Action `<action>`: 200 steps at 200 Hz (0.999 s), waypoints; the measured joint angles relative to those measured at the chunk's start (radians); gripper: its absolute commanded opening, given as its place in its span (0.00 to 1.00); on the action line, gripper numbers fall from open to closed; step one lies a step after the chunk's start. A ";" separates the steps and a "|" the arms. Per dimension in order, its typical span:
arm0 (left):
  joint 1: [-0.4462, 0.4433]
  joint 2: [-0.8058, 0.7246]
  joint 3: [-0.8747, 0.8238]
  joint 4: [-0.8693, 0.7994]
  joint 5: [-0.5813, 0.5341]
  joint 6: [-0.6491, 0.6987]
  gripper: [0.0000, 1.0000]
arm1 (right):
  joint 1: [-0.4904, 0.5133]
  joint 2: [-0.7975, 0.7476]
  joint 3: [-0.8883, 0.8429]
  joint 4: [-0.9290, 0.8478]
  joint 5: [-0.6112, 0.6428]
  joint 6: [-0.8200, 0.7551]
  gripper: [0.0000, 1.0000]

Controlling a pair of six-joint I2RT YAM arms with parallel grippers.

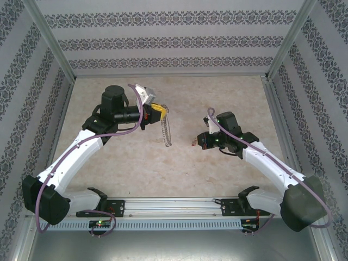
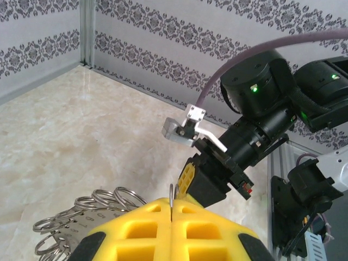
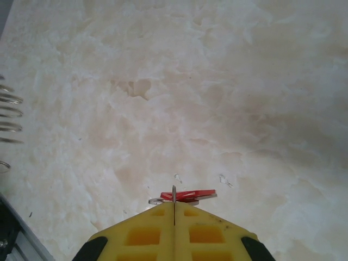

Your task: Put the keys on the keyring

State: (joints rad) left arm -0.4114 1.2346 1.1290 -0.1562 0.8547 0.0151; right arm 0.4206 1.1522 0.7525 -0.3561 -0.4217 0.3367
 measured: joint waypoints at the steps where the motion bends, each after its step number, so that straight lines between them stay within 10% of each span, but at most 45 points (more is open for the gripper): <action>1: 0.000 0.000 0.000 -0.001 0.000 0.002 0.00 | 0.000 -0.001 0.000 0.000 -0.001 0.000 0.00; 200: -0.068 0.029 0.041 -0.101 0.031 0.364 0.00 | -0.019 -0.179 0.249 0.061 -0.311 -0.292 0.00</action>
State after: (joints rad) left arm -0.4789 1.2633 1.1702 -0.2573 0.8860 0.3794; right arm 0.4011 0.9730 1.0019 -0.2947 -0.7322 0.0444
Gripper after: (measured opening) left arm 0.045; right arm 0.064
